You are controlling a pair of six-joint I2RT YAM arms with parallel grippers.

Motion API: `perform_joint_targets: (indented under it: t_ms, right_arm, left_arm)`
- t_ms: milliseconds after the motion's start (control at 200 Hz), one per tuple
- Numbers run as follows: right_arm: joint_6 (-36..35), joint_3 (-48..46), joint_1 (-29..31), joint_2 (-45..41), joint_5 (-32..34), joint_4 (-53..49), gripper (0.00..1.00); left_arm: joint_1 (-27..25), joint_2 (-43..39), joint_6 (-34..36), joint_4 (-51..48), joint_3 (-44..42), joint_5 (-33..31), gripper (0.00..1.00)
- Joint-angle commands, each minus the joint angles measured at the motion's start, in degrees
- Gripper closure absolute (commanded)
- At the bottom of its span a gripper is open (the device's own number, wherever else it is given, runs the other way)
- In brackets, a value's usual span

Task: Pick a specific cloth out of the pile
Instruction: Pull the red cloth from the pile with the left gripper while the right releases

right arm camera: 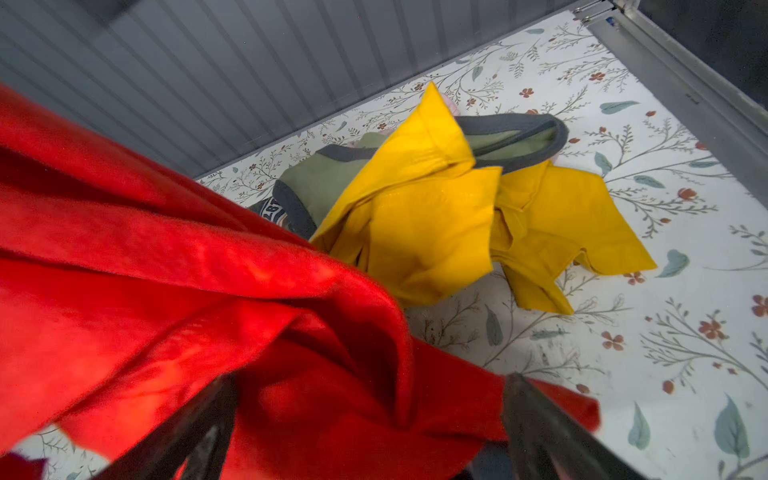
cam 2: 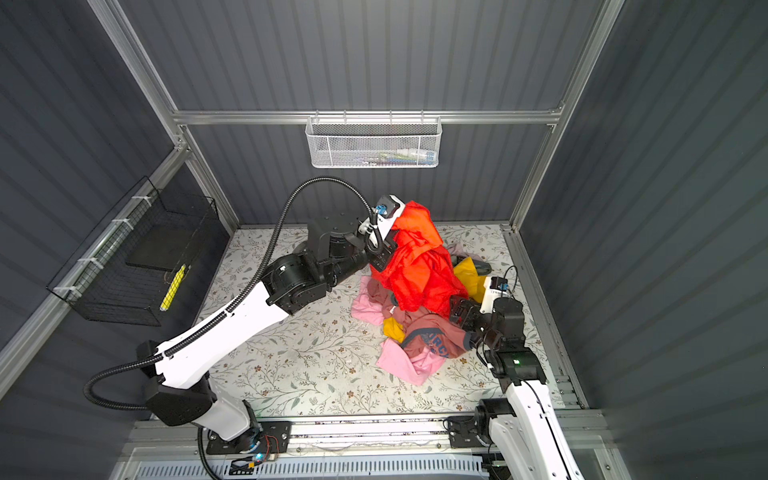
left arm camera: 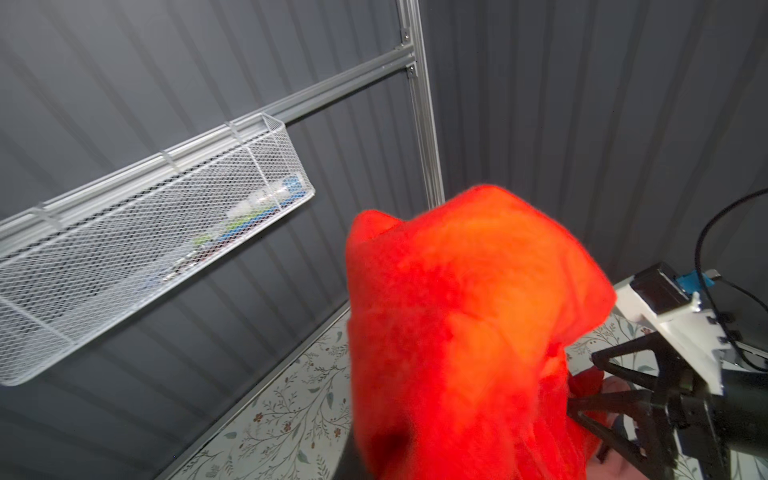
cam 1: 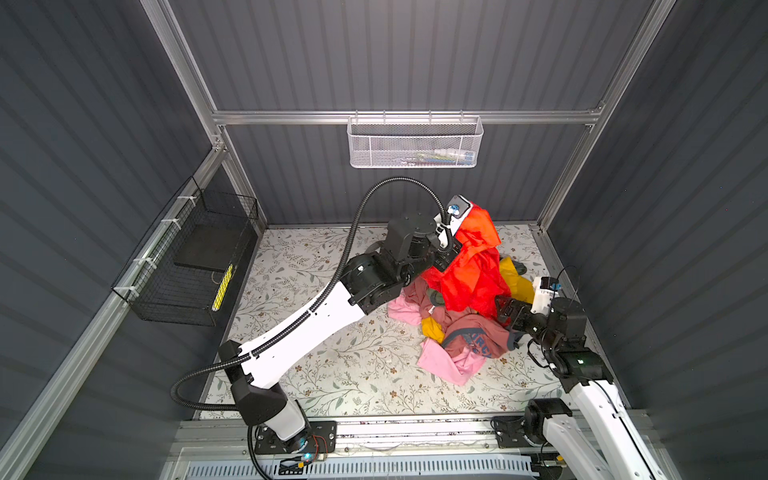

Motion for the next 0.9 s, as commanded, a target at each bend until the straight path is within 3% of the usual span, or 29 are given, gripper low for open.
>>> perform_joint_targets:
  t_ms: [0, 325, 645, 896]
  right_arm:
    - [-0.7, -0.6, -0.2, 0.4, 0.6, 0.4, 0.01]
    - [-0.1, -1.7, -0.1, 0.9, -0.4, 1.7, 0.01]
    - [0.4, -2.6, -0.1, 1.0, -1.4, 2.1, 0.01]
    - [0.9, -2.6, -0.2, 2.3, -2.3, 3.0, 0.01]
  left_arm:
    - [0.1, -4.4, 4.4, 5.1, 1.8, -5.8, 1.00]
    - [1.1, -5.6, 14.0, 5.9, 4.5, -17.3, 1.00]
    - [15.9, -6.9, 10.7, -0.1, 3.1, -19.3, 1.00]
    - [25.5, -7.8, 5.4, -6.2, 0.7, -15.1, 1.00]
